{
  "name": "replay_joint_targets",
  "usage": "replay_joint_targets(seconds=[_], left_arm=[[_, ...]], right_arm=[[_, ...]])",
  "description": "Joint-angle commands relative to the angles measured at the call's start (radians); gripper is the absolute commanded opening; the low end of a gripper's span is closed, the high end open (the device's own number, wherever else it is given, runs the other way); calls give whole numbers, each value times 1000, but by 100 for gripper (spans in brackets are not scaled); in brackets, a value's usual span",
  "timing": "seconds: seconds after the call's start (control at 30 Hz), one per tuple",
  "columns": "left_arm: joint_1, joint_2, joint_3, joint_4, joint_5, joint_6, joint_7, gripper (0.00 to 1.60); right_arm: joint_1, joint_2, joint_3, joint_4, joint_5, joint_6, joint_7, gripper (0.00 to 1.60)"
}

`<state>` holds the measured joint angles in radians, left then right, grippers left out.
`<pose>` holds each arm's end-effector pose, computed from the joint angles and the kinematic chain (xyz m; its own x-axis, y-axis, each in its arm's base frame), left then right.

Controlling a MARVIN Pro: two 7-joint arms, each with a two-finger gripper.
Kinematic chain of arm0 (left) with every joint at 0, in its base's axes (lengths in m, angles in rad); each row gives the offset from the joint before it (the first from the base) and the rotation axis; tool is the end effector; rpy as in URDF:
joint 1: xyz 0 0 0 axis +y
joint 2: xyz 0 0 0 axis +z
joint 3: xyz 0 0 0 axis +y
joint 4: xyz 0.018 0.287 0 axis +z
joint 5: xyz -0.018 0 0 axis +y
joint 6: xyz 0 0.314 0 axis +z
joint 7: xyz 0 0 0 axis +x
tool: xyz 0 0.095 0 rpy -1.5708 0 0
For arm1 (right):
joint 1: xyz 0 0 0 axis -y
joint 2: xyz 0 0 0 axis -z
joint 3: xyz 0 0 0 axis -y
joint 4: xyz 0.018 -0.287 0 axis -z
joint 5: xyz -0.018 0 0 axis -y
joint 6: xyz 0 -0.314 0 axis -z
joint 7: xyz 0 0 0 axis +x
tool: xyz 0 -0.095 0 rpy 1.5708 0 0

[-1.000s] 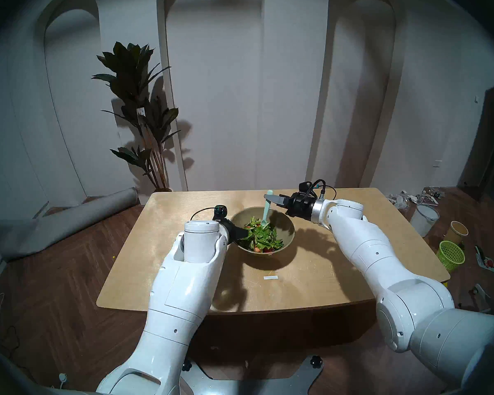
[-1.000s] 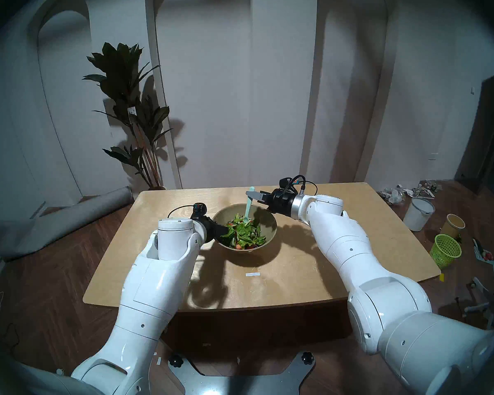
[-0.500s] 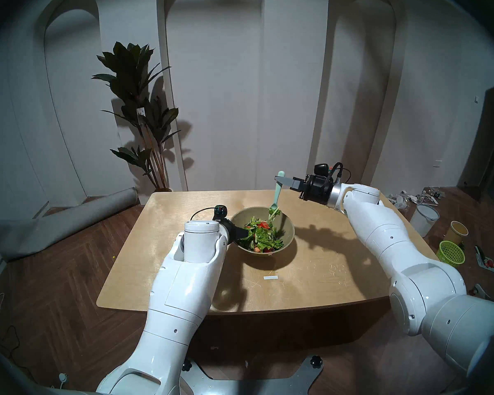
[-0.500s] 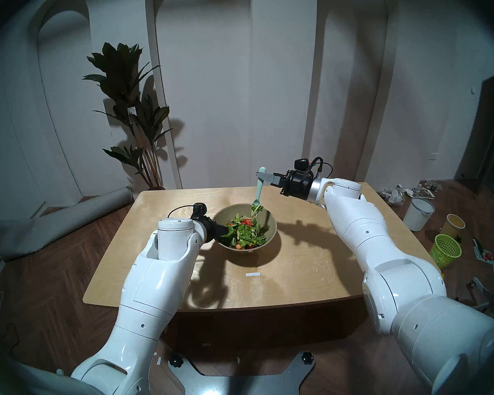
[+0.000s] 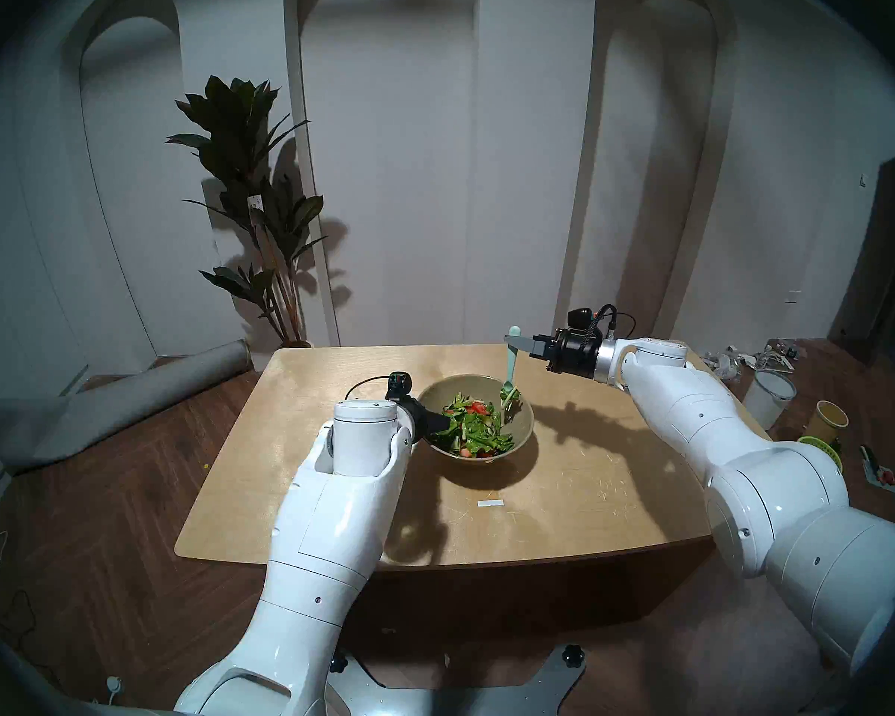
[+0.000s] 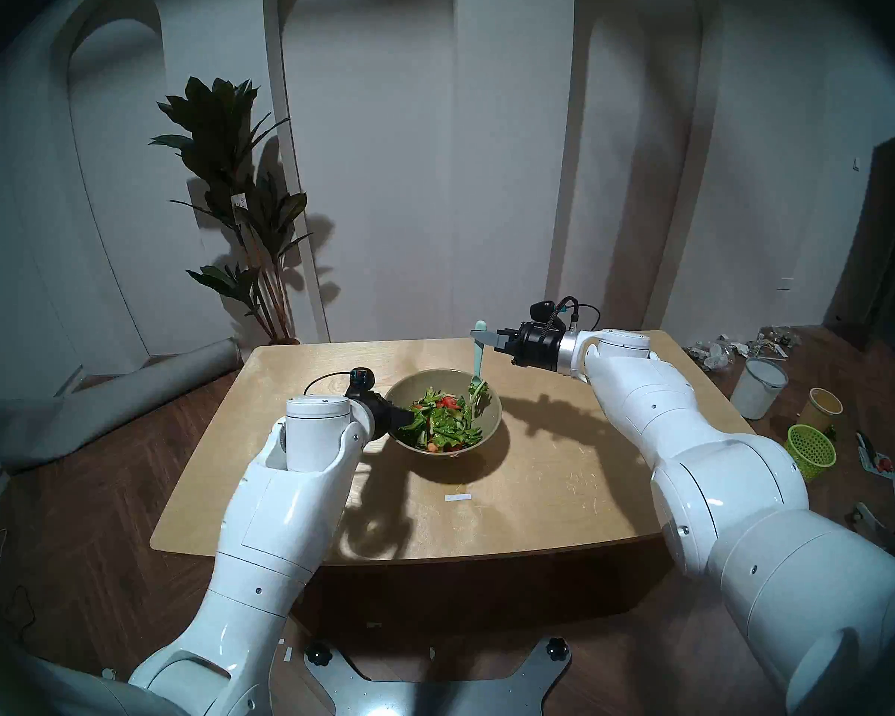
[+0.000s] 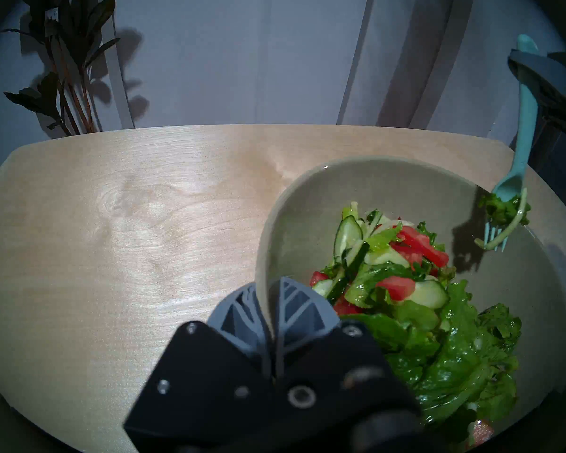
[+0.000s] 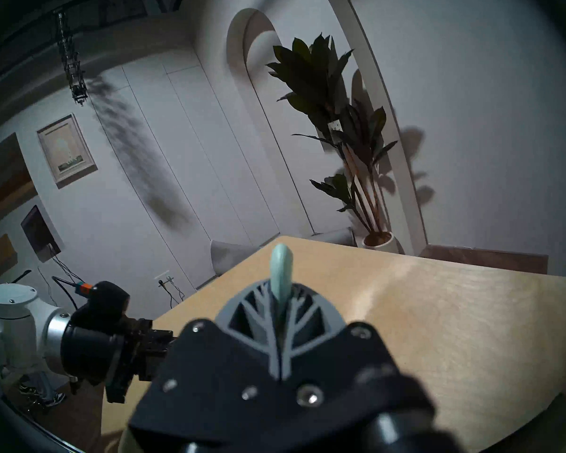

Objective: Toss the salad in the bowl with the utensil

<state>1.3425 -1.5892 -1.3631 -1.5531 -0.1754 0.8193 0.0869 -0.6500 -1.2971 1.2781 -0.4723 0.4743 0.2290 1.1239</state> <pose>0.4616 -0.0923 -0.2824 0.5823 -0.0244 0.8126 -0.1700 -0.9811 0.0923 0.5818 -0.0341 -0.2424 0.4001 -0.1151 0.9092 0.7622 -0.5092 -0.3998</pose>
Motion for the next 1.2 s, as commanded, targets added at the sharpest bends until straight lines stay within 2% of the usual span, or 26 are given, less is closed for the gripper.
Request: replay_joint_targets(seconds=[0.0, 0.27, 0.63, 0.93, 1.17], left_arm=[[-9, -3, 2, -6, 0, -1, -1, 0], [-8, -3, 2, -6, 0, -1, -1, 0], [-9, -3, 2, -6, 0, -1, -1, 0], [-9, -3, 2, -6, 0, -1, -1, 0], [-9, -3, 2, -6, 0, -1, -1, 0]], right_arm=[[78, -43, -8, 40, -18, -41, -51, 0], [97, -70, -30, 97, -52, -71, -100, 0], [83, -132, -52, 174, -78, -119, -133, 0], [73, -163, -40, 222, -64, -141, -113, 0], [60, -194, 4, 259, -19, -147, -61, 0]])
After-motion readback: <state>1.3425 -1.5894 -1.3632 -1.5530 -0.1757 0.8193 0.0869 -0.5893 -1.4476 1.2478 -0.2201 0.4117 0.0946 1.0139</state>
